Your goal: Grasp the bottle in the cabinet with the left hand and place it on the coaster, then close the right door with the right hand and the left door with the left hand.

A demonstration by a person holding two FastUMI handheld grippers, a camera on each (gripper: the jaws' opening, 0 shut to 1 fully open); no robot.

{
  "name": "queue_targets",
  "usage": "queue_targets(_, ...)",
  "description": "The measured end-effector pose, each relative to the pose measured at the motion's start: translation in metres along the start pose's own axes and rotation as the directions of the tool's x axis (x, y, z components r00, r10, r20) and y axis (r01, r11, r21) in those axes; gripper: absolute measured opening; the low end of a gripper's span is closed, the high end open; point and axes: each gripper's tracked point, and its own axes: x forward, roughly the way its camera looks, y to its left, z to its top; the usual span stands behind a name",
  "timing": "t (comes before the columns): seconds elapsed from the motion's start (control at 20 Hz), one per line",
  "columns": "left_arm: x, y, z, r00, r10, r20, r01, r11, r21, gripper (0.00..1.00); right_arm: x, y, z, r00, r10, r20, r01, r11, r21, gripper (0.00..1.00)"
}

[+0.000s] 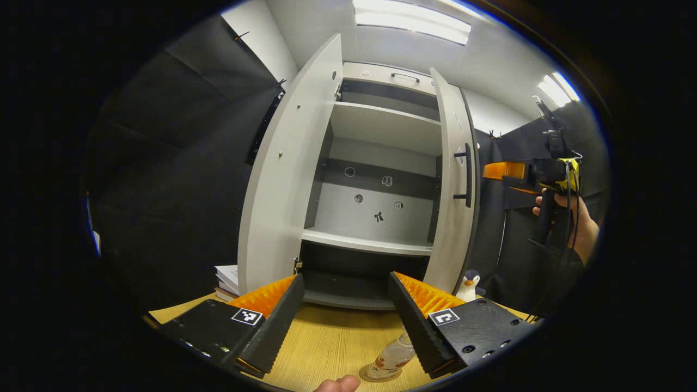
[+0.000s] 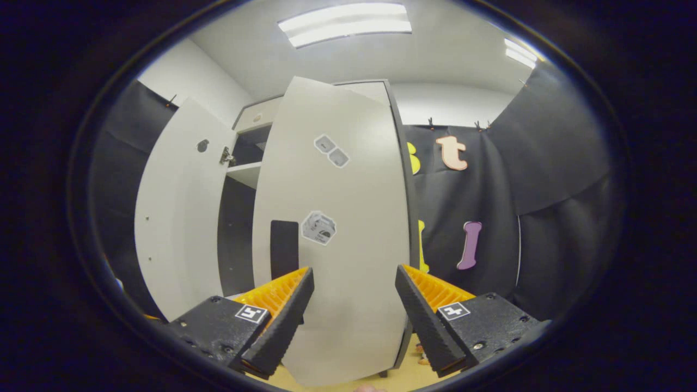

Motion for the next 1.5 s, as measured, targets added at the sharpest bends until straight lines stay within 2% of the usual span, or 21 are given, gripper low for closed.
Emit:
queue_targets(0.05,0.001,-0.002,0.002,1.000,-0.005,0.005,0.005,1.000,0.002,0.95,-0.011,0.000,-0.002,1.000,-0.001,0.006,0.001,1.000,-0.004,0.98)
queue_targets(0.1,0.002,-0.004,0.003,1.000,-0.016,0.002,0.016,1.000,-0.003,0.95,-0.021,0.002,-0.007,1.000,-0.001,0.012,0.001,1.000,-0.003,0.98)
queue_targets(0.15,0.002,-0.009,0.003,0.999,-0.031,-0.006,0.031,0.999,-0.018,0.95,-0.029,0.003,-0.016,1.000,-0.005,0.000,0.005,1.000,0.001,0.94)
queue_targets(0.25,0.004,-0.017,0.007,0.998,-0.060,-0.012,0.059,0.997,-0.053,0.95,-0.048,0.005,-0.039,0.999,-0.016,-0.046,0.017,1.000,0.011,0.98)
queue_targets(0.3,0.005,-0.020,0.011,0.998,-0.067,-0.010,0.066,0.996,-0.060,0.99,-0.058,0.004,-0.046,0.998,-0.035,-0.053,0.036,0.999,0.012,0.99)
queue_targets(0.4,0.005,-0.024,0.016,0.997,-0.080,-0.006,0.079,0.995,-0.058,0.95,-0.075,0.001,-0.061,0.995,-0.081,-0.054,0.081,0.997,-0.006,0.99)
queue_targets(0.5,0.002,-0.031,0.018,0.995,-0.101,-0.007,0.101,0.993,-0.058,0.99,-0.090,0.005,-0.075,0.994,-0.093,-0.061,0.092,0.996,-0.019,0.98)
queue_targets(0.55,0.000,-0.033,0.019,0.994,-0.108,-0.010,0.108,0.993,-0.053,0.91,-0.097,0.010,-0.083,0.994,-0.087,-0.072,0.086,0.996,-0.018,0.98)
queue_targets(0.7,-0.003,-0.038,0.020,0.993,-0.116,-0.007,0.116,0.993,-0.036,0.95,-0.119,0.028,-0.125,0.987,-0.047,-0.155,0.049,0.999,0.013,0.98)
queue_targets(0.75,-0.005,-0.039,0.020,0.993,-0.117,-0.009,0.117,0.992,-0.036,0.99,-0.126,0.033,-0.139,0.982,-0.036,-0.183,0.042,0.999,0.026,0.99)
queue_targets(0.8,-0.007,-0.040,0.021,0.992,-0.122,-0.014,0.122,0.992,-0.043,0.95,-0.133,0.039,-0.148,0.980,-0.022,-0.200,0.030,0.999,0.040,0.99)
queue_targets(0.85,-0.011,-0.040,0.026,0.992,-0.129,-0.008,0.128,0.990,-0.062,0.95,-0.138,0.044,-0.155,0.977,-0.008,-0.213,0.020,0.998,0.054,0.95)
queue_targets(0.9,-0.015,-0.040,0.038,0.990,-0.140,0.017,0.141,0.987,-0.081,0.95,-0.142,0.049,-0.161,0.974,0.003,-0.226,0.012,0.998,0.066,0.99)
queue_targets(0.95,-0.018,-0.035,0.058,0.989,-0.138,0.060,0.143,0.986,-0.090,0.95,-0.144,0.052,-0.165,0.971,0.017,-0.237,0.001,0.997,0.074,0.94)
queue_targets(1.05,-0.022,-0.006,0.101,0.984,-0.097,0.146,0.110,0.991,-0.080,0.99,-0.147,0.056,-0.168,0.968,0.032,-0.249,-0.015,0.997,0.072,0.99)
queue_targets(1.1,-0.025,0.012,0.119,0.982,-0.069,0.176,0.084,0.993,-0.078,0.95,-0.148,0.056,-0.170,0.966,0.038,-0.254,-0.022,0.998,0.067,0.99)
queue_targets(1.15,-0.028,0.032,0.135,0.980,-0.037,0.197,0.054,0.995,-0.082,0.99,-0.147,0.056,-0.170,0.965,0.040,-0.260,-0.025,0.998,0.060,0.99)
queue_targets(1.25,-0.030,0.082,0.161,0.970,0.056,0.236,-0.037,0.996,-0.082,0.99,-0.148,0.058,-0.168,0.965,0.051,-0.258,-0.037,0.998,0.059,0.99)
queue_targets(1.35,-0.018,0.146,0.183,0.933,0.203,0.298,-0.192,0.979,-0.065,0.95,-0.148,0.058,-0.163,0.968,0.057,-0.246,-0.042,0.997,0.066,0.99)
queue_targets(1.4,-0.008,0.170,0.188,0.921,0.242,0.307,-0.236,0.970,-0.057,1.00,-0.150,0.057,-0.160,0.970,0.057,-0.238,-0.042,0.997,0.070,0.99)
queue_targets(1.5,0.019,0.195,0.189,0.914,0.271,0.300,-0.268,0.962,-0.052,0.99,-0.152,0.056,-0.158,0.969,0.058,-0.241,-0.043,0.997,0.068,0.99)
